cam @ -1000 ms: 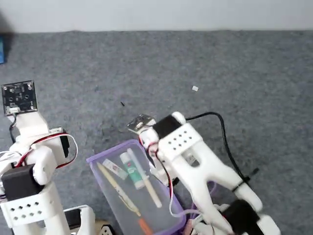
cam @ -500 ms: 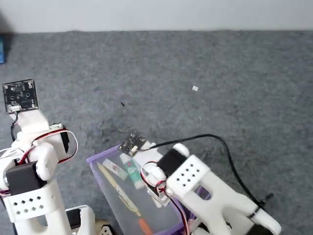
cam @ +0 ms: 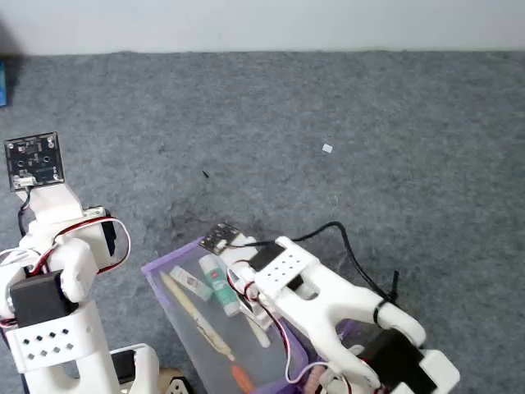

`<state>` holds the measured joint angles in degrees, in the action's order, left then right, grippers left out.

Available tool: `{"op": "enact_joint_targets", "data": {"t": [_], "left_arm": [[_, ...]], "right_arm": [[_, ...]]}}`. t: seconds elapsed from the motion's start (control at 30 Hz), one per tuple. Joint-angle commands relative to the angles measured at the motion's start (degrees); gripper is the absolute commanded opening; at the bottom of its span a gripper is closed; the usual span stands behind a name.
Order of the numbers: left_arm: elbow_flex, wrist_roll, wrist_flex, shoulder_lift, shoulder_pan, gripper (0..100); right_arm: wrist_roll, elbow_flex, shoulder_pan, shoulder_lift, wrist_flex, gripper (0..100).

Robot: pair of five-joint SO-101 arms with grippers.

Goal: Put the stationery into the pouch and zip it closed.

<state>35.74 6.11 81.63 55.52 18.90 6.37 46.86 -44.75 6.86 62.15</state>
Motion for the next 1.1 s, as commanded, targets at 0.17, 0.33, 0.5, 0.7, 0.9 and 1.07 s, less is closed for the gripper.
{"op": "enact_joint_targets", "data": {"t": [0.17,0.33,0.5,0.7,0.9,1.07], "left_arm": [[-2.24,-0.53,-0.79,0.0,0.26,5],[-3.82,-0.53,-0.79,0.0,0.26,5],[-3.91,-0.53,-0.18,0.0,0.26,5],[-3.91,-0.62,0.09,0.0,2.81,5],[-3.82,-0.62,0.0,0.0,3.6,5],[-3.82,-0.7,0.0,0.0,3.6,5]], "right_arm": [[2.2,-20.92,0.66,-13.85,-6.81,0.9],[1.93,-35.34,2.33,-23.43,-6.37,0.9],[2.2,-47.65,4.18,-29.85,-4.53,0.9],[1.76,-57.41,4.44,-29.23,14.46,0.9],[1.67,-59.52,4.44,-26.42,28.09,0.9],[-0.44,-59.52,3.91,-22.46,39.87,0.9]]}}
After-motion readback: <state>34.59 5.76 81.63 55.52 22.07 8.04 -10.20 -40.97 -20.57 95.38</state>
